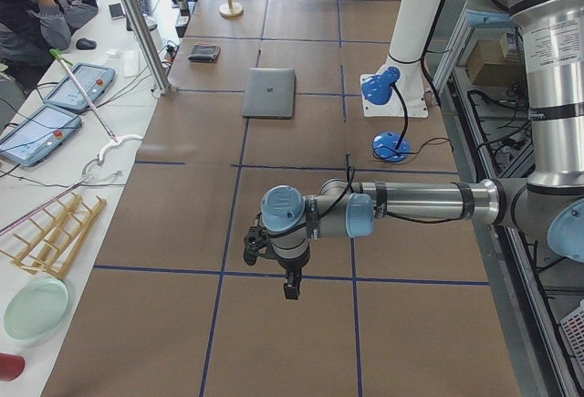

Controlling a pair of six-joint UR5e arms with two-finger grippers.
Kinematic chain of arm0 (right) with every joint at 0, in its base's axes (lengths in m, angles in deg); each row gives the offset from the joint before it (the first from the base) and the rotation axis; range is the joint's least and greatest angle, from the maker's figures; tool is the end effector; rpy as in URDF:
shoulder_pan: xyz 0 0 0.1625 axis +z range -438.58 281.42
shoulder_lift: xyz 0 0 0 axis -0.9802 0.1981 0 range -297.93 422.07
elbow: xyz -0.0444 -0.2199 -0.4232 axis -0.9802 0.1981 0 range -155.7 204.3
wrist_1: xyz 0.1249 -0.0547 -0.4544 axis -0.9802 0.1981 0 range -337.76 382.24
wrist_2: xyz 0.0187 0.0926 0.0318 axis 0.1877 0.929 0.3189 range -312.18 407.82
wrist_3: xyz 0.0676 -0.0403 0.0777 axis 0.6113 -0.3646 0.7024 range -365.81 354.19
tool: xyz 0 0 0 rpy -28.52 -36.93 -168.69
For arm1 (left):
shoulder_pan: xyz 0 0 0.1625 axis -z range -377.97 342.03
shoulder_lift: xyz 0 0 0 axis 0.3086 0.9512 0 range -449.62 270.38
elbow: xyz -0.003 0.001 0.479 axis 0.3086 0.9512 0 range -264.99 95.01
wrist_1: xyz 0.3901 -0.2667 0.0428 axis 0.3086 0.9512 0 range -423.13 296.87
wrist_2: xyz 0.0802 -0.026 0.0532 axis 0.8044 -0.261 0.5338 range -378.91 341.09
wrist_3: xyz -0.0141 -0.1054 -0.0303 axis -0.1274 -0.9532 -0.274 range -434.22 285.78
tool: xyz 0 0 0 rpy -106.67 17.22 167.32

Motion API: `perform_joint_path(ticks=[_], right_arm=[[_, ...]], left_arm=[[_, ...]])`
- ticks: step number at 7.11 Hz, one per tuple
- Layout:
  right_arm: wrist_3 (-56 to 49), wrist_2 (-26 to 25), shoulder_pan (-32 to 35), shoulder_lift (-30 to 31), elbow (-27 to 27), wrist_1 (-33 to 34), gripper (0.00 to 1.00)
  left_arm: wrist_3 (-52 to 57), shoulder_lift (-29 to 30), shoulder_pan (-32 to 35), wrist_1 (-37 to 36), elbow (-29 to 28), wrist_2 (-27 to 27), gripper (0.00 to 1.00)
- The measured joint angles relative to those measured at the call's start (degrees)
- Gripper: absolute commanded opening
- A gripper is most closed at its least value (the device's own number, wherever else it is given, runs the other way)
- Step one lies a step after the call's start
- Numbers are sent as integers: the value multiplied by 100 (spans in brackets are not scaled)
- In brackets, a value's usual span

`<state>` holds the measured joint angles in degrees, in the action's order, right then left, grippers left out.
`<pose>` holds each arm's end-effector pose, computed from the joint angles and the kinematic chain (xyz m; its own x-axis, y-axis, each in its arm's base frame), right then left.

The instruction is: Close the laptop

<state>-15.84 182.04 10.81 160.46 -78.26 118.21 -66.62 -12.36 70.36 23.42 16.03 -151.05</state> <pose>0.0510 -0.4820 0.6857 0.7040 -0.1600 0.6919 0.1356 0.9866 0.0903 -0.0462 -0.4430 0.7340 0.7326 0.0930 -0.6743 -0.1268 0.9919 -0.0009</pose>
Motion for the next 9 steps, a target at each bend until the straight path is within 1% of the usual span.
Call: perform_joint_path(ticks=[9], right_arm=[[28, 34, 0, 87, -19, -9, 99]], left_arm=[[32, 17, -9, 24, -7, -3, 100]])
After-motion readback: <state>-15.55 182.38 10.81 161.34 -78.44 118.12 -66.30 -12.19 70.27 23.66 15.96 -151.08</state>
